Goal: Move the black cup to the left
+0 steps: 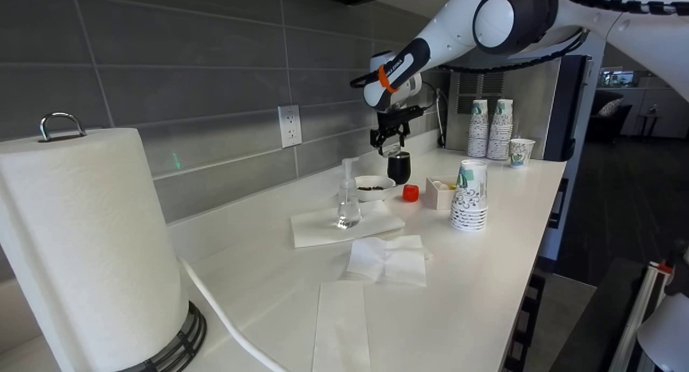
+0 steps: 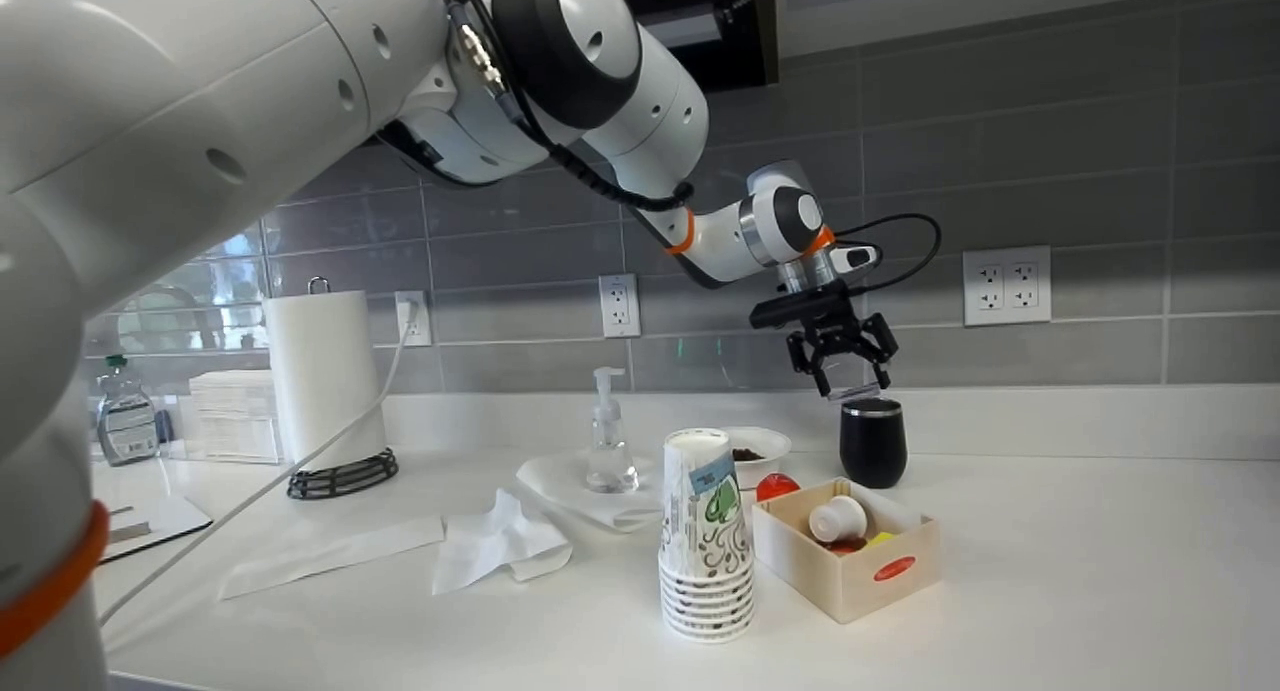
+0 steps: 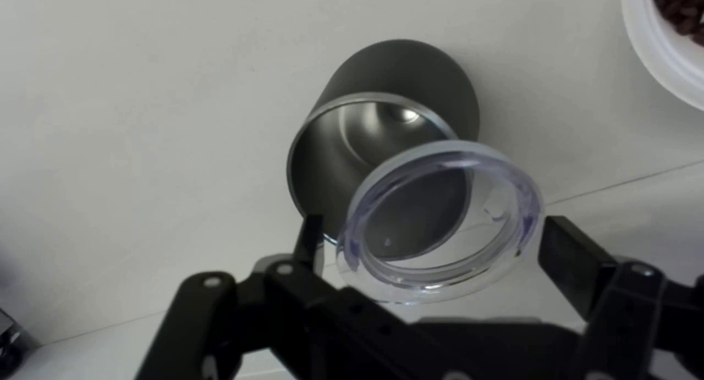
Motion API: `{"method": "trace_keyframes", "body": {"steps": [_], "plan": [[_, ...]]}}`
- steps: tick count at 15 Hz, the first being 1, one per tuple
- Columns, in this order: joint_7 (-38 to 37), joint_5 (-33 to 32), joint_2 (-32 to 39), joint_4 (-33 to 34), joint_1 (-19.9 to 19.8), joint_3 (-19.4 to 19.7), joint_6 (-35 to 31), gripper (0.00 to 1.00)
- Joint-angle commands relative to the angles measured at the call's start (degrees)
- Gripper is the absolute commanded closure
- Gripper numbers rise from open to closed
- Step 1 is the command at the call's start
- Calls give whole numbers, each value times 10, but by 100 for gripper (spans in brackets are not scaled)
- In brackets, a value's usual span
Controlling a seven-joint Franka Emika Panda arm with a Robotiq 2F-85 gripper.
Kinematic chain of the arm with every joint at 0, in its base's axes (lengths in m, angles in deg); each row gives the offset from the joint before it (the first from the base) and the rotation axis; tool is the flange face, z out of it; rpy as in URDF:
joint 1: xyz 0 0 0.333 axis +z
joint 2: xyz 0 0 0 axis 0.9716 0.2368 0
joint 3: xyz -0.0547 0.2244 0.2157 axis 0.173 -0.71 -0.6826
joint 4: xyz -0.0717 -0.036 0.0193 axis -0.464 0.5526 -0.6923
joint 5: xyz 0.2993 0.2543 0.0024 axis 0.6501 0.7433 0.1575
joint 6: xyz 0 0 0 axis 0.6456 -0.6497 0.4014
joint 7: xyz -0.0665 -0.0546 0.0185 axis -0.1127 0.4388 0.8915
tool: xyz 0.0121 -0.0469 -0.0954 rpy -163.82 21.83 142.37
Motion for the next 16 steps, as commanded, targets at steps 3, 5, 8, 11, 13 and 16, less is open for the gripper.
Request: {"method": "trace_keyframes", "body": {"steps": [3, 5, 8, 11, 13, 16], "plan": [[-11, -3, 19, 24, -4, 3, 14, 0], [-12, -1, 20, 22, -6, 2, 11, 0], [-15, -1, 22, 14, -9, 4, 3, 29], [-18, -2, 25, 14, -9, 6, 4, 46], [-20, -2, 24, 15, -9, 7, 6, 15], [-20, 0, 22, 11, -11, 7, 2, 6]]}}
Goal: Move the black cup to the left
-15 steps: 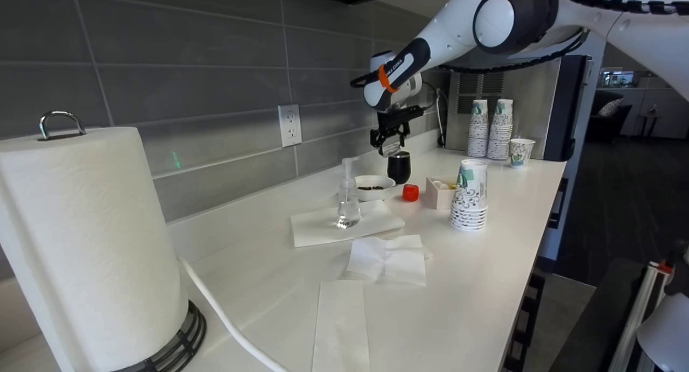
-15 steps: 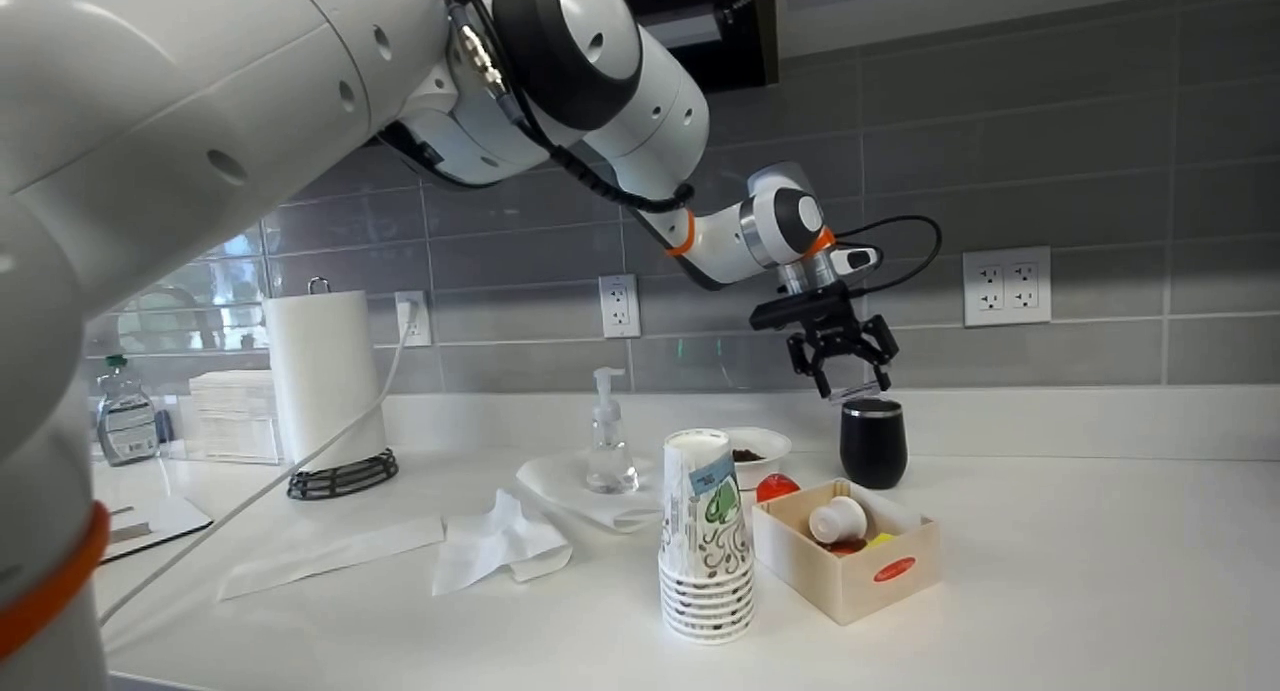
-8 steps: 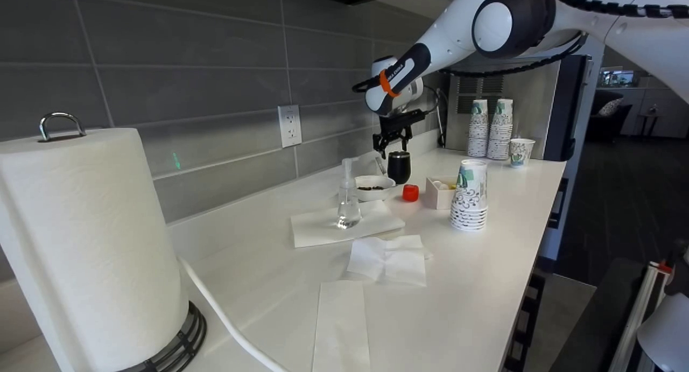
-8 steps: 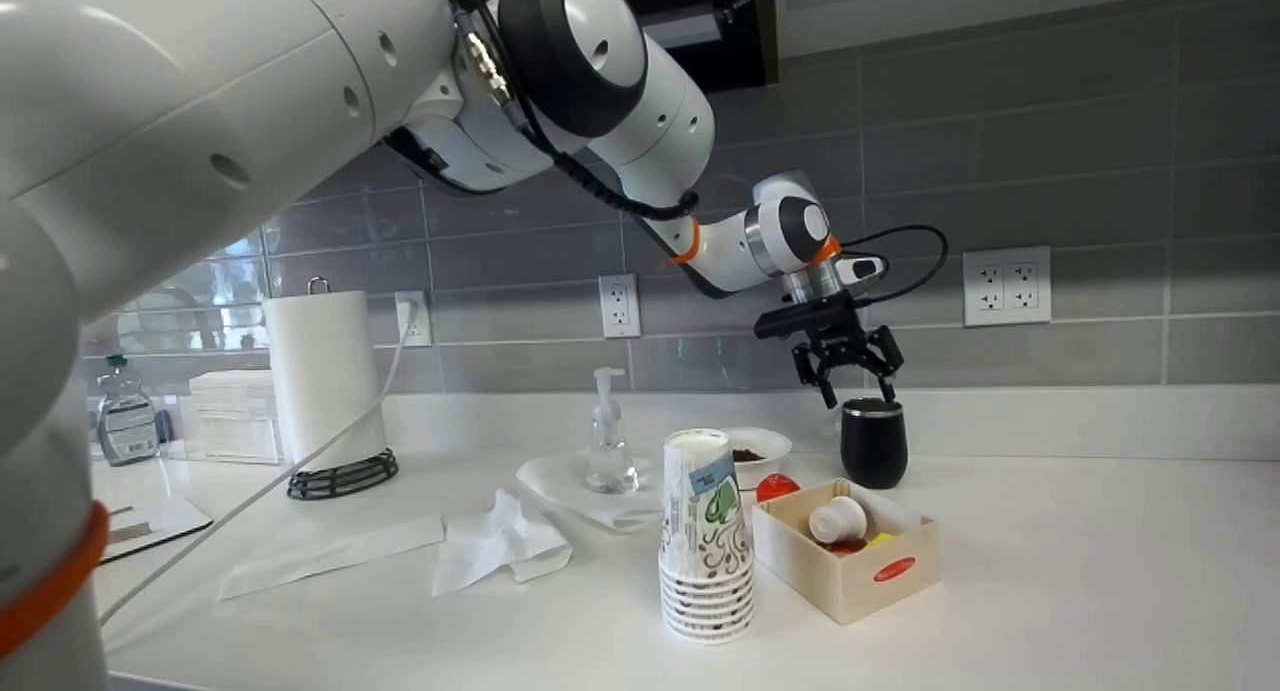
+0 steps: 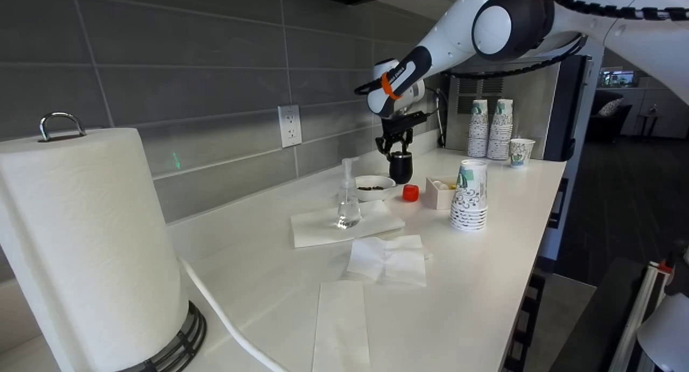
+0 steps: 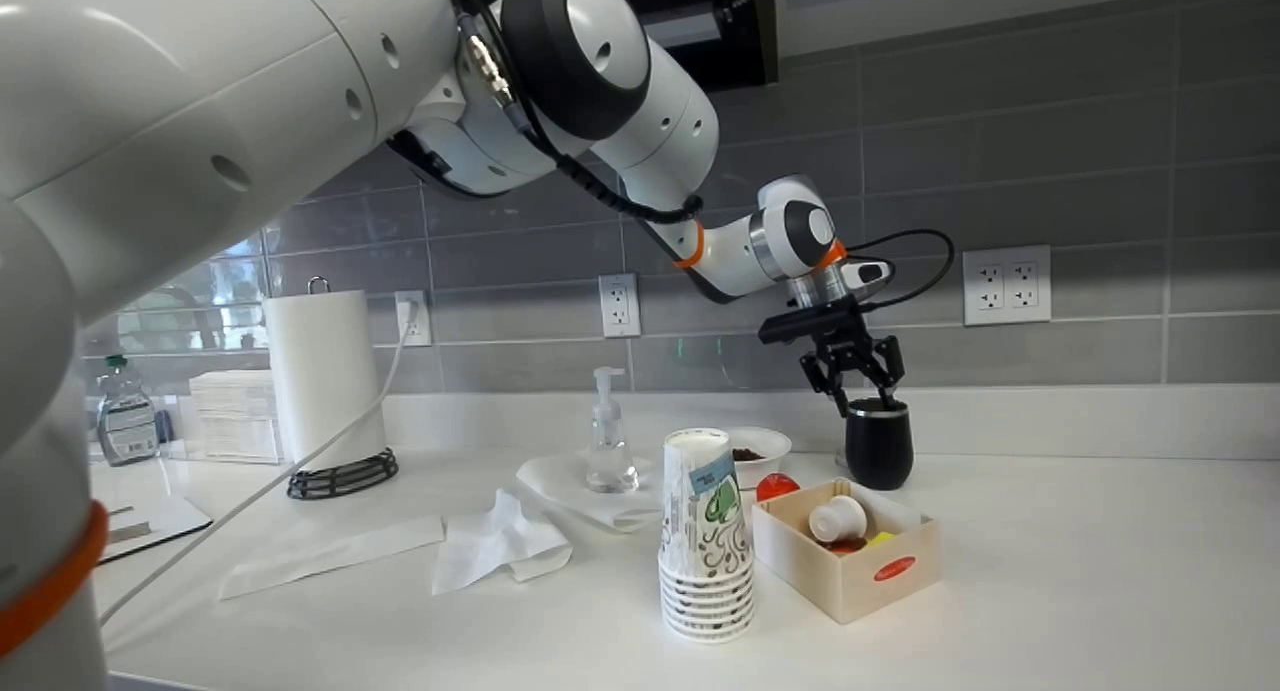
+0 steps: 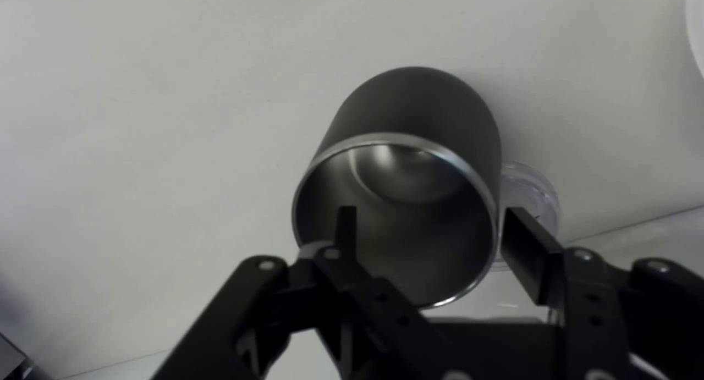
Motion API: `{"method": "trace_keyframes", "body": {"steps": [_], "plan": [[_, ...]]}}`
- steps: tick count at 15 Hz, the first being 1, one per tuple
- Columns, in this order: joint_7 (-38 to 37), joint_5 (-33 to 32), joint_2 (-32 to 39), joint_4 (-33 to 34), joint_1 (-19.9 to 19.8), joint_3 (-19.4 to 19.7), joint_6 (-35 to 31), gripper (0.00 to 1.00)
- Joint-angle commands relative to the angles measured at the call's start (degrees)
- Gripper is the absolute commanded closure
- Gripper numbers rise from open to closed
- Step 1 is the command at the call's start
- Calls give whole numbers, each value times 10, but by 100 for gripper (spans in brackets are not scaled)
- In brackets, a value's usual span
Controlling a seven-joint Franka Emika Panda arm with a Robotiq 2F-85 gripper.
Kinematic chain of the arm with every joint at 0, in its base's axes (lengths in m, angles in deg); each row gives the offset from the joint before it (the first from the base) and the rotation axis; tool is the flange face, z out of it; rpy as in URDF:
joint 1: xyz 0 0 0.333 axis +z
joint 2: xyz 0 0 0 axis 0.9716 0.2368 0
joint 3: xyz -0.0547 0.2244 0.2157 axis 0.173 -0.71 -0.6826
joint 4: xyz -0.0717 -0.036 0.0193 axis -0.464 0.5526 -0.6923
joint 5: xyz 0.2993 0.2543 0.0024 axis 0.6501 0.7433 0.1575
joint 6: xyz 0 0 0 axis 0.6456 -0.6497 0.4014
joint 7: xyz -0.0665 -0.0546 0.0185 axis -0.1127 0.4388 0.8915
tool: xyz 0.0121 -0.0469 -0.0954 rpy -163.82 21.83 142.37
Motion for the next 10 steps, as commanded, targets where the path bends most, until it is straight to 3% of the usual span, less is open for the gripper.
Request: {"method": "trace_keyframes", "body": {"steps": [1, 2, 3, 5, 10], "plan": [[-8, 1, 5, 10, -4, 1, 2, 1], [-8, 1, 5, 9, -4, 0, 1, 8], [-5, 0, 5, 7, -5, 0, 0, 34], [-6, 1, 5, 4, -6, -1, -2, 34], [-6, 5, 1, -5, -8, -2, -6, 74]]}}
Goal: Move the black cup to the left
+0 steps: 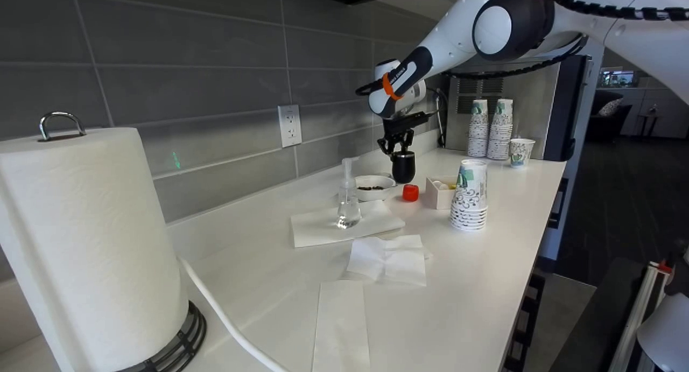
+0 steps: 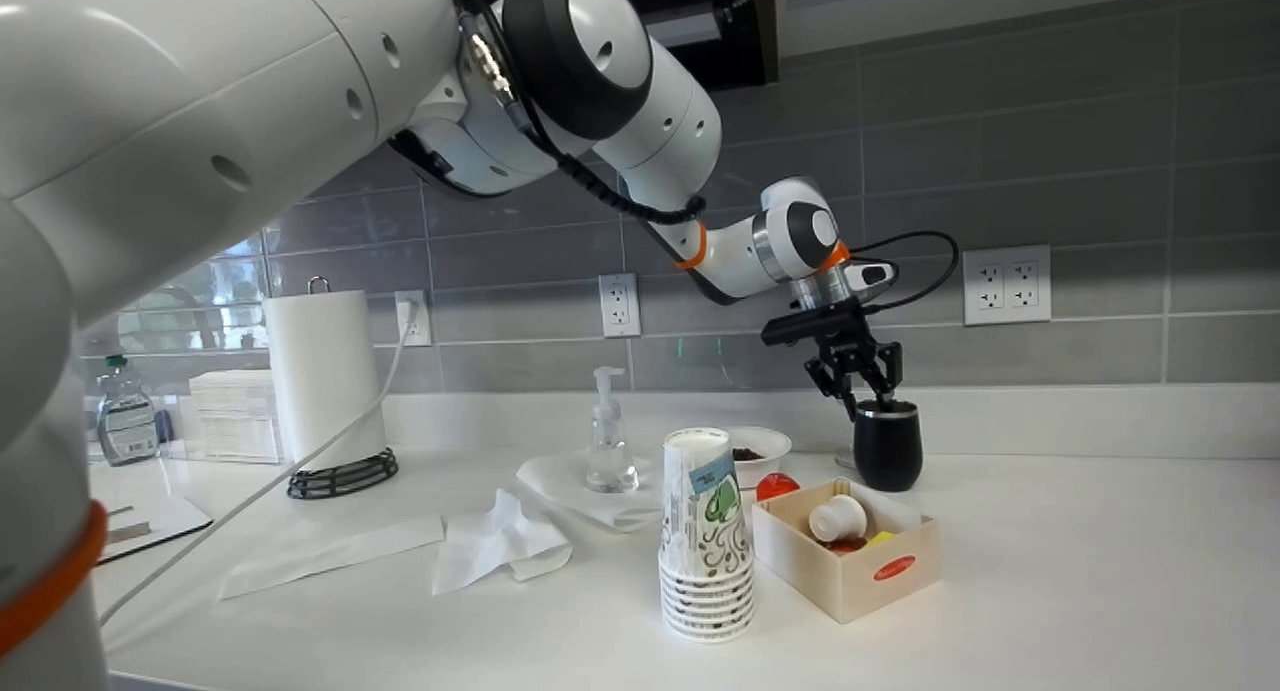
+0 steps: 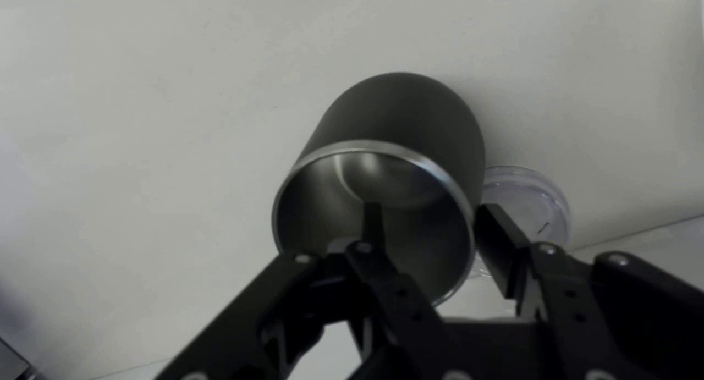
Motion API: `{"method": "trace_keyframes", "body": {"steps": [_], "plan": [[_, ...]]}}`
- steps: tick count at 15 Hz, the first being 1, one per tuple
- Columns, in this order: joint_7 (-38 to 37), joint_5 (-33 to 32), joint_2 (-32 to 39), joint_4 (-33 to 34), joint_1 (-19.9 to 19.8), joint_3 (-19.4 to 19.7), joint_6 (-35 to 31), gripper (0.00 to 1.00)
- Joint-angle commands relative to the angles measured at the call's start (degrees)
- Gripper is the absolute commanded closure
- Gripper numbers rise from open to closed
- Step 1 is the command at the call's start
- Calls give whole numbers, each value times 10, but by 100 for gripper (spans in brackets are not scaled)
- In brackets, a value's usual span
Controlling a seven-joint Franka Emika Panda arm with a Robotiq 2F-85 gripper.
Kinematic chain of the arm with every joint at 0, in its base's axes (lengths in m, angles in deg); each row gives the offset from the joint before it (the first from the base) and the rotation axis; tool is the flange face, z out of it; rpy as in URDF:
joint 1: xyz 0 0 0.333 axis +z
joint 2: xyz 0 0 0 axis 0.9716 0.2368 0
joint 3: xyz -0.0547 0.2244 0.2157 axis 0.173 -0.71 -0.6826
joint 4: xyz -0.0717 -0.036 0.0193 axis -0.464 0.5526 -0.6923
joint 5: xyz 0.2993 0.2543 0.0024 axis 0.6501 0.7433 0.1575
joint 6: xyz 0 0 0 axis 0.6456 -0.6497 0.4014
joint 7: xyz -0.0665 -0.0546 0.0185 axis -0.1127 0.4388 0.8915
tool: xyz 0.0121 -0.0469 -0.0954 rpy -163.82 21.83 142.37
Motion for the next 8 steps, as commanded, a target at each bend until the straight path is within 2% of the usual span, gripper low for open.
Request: {"method": "trace_keyframes", "body": {"steps": [1, 3, 4, 8], "plan": [[-5, 5, -2, -5, -5, -3, -7, 81], [-5, 6, -10, -14, -5, -4, -10, 96], [-4, 7, -16, -21, -4, -5, -11, 100], [-15, 1, -45, -61, 5, 2, -9, 98]]}}
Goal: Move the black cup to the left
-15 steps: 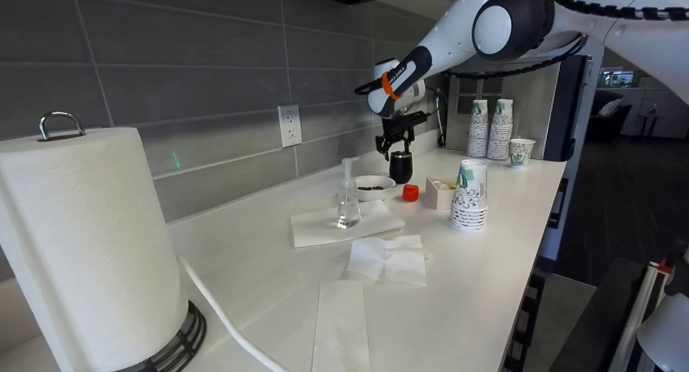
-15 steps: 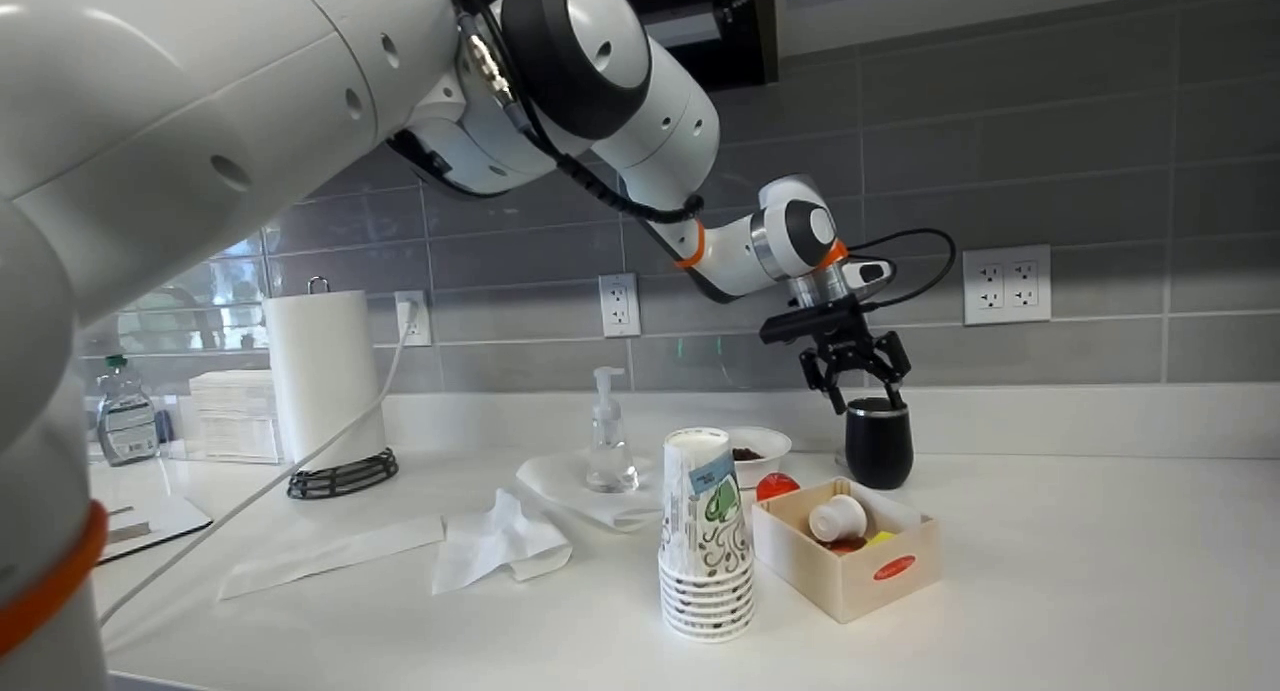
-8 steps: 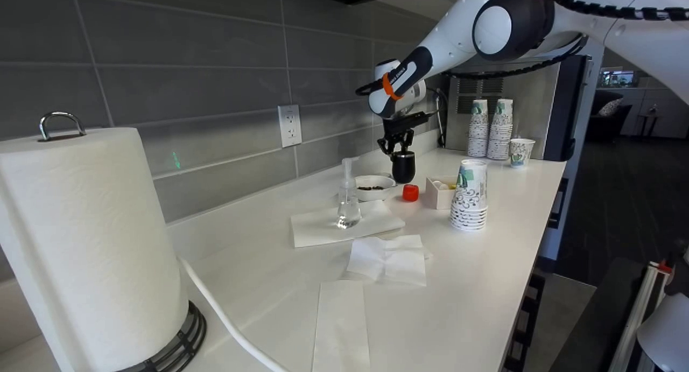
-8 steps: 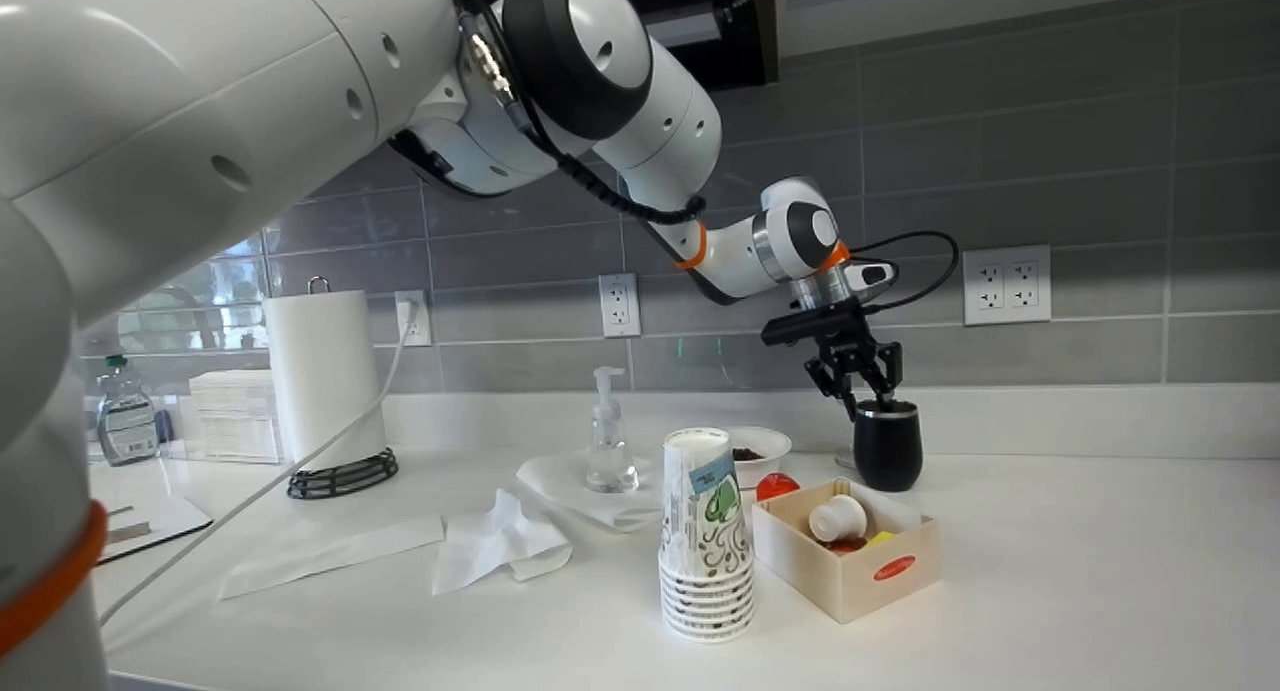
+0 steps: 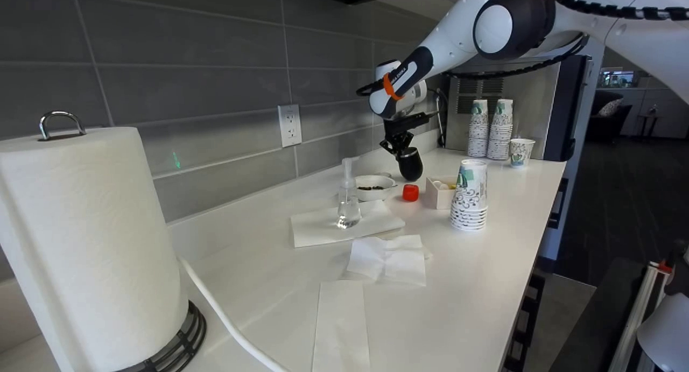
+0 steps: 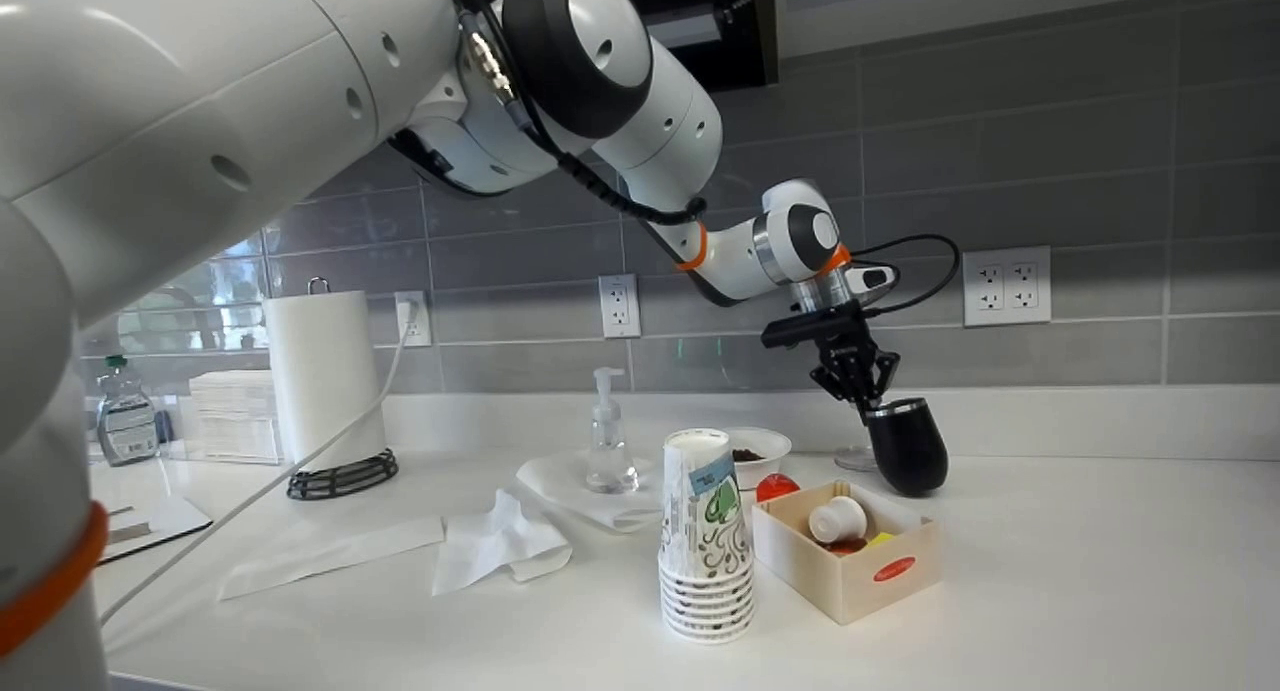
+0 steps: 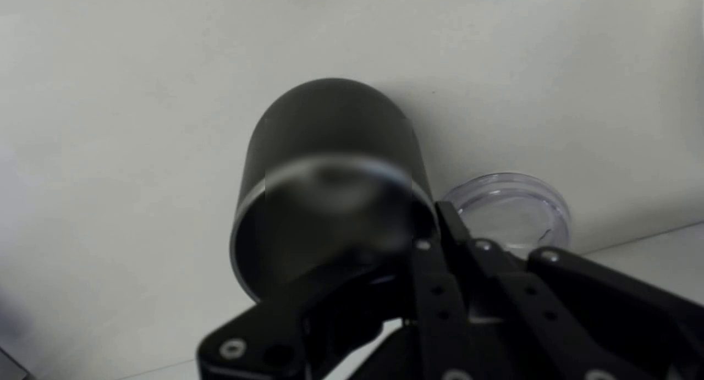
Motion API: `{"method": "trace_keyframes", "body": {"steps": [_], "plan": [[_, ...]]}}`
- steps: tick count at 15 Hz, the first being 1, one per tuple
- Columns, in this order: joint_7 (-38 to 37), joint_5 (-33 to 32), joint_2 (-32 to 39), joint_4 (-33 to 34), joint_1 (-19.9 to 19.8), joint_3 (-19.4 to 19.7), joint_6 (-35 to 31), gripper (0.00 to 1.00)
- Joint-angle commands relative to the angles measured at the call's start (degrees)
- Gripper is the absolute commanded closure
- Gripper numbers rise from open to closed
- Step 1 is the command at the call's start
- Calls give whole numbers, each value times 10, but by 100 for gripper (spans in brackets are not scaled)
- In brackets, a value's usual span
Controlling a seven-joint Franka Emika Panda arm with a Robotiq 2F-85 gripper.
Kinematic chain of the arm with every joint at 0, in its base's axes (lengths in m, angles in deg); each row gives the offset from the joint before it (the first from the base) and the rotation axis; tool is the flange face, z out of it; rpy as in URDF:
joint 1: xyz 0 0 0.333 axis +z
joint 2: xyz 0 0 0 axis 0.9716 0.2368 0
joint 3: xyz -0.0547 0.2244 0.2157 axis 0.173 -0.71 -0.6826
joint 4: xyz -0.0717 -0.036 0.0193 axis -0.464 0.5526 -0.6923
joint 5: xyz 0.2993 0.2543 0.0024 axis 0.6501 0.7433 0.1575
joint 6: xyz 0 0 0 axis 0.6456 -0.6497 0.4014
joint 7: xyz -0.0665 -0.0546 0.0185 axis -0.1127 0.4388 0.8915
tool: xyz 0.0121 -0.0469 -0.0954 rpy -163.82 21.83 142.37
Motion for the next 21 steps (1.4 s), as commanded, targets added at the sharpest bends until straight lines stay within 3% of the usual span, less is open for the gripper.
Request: {"method": "trace_keyframes", "body": {"steps": [1, 11, 17, 21], "plan": [[-21, -5, -53, -68, 10, 6, -11, 98], [-63, -21, -248, -304, 48, 9, -53, 98], [-94, -86, -392, -461, 92, 2, -55, 98], [-131, -148, -500, -568, 109, -25, -52, 98]]}}
